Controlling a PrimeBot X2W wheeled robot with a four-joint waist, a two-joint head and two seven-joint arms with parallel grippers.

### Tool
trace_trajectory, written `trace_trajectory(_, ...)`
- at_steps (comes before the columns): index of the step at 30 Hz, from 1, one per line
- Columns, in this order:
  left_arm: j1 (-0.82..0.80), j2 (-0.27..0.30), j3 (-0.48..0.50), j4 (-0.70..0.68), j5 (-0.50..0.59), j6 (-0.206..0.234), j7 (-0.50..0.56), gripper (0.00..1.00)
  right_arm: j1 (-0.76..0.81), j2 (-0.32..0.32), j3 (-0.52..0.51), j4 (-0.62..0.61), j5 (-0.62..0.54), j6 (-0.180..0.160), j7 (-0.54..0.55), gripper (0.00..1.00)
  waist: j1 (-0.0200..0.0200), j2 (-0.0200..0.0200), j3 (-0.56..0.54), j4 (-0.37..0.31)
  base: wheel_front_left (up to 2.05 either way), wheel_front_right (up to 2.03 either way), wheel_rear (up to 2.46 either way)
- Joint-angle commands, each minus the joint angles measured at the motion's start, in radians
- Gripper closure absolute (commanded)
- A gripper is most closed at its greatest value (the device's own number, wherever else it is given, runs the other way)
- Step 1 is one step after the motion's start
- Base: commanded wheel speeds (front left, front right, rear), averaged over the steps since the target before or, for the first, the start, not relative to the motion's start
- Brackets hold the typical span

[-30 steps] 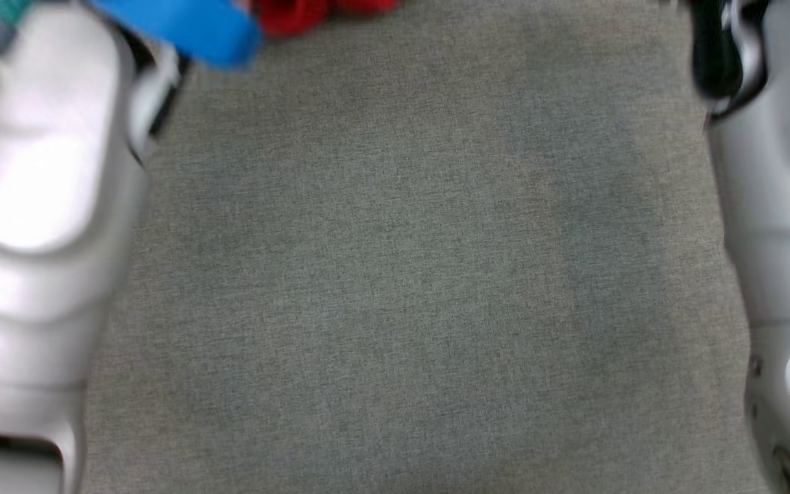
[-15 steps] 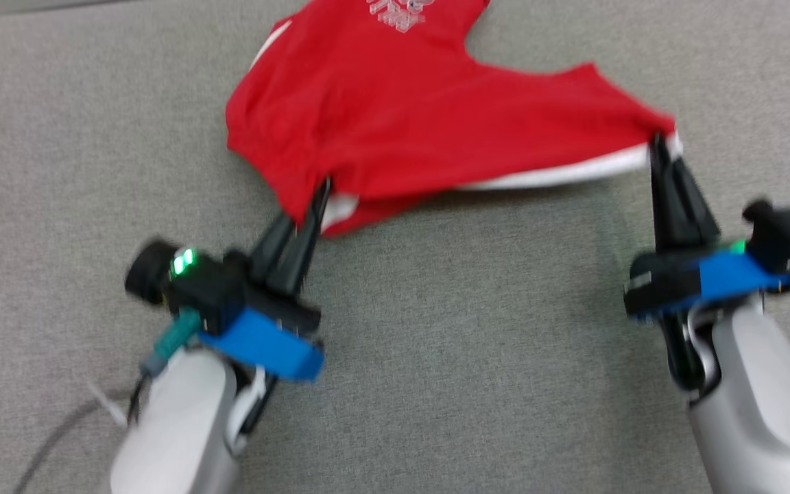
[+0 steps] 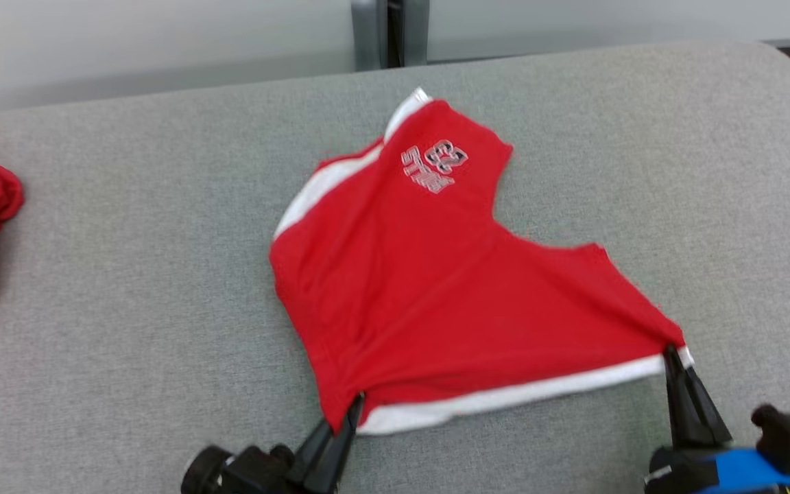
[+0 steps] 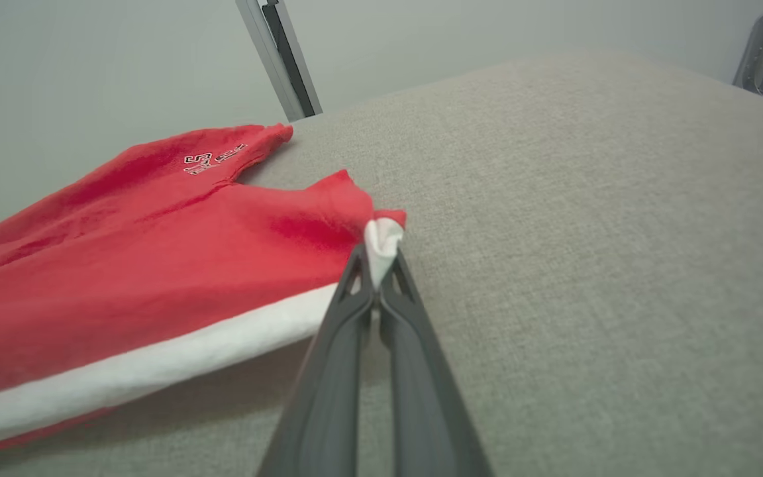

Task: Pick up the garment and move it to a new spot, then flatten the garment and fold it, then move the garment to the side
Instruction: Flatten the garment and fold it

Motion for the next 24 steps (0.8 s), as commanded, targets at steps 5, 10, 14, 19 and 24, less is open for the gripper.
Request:
trace_trajectory(5,0.064,-0.001,-0.022,-0.010,0.002,-0.004,-0.003,1.00,0.094,0.011,-0.022,-0.050,0.001,0.000,0.000,1.00,0.0004,0.0000,-0.030,0.013,0.00,0.00,0.00)
trace_trajectory(10,0.046,0.000,-0.025,-0.002,-0.002,-0.005,-0.003,1.00,0.068,0.000,-0.050,-0.072,-0.012,0.000,0.005,1.00,0.0004,0.0000,-0.032,0.020,0.00,0.00,0.00)
trace_trajectory(14,0.004,0.009,-0.037,-0.004,0.006,-0.006,-0.003,1.00,-0.009,-0.023,-0.038,-0.085,-0.028,0.000,0.018,1.00,0.0004,0.0000,-0.027,0.030,0.00,0.00,0.00)
trace_trajectory(19,-0.073,0.021,-0.055,-0.015,0.009,-0.006,-0.003,1.00,-0.160,-0.062,-0.006,-0.080,-0.044,0.000,0.044,1.00,0.0004,0.0000,-0.001,0.056,0.00,0.00,0.00)
trace_trajectory(24,-0.173,0.036,-0.068,-0.020,0.006,-0.006,-0.003,1.00,-0.347,-0.097,0.040,-0.025,-0.057,0.000,0.079,1.00,0.0004,0.0000,0.050,0.090,0.00,0.00,0.00)
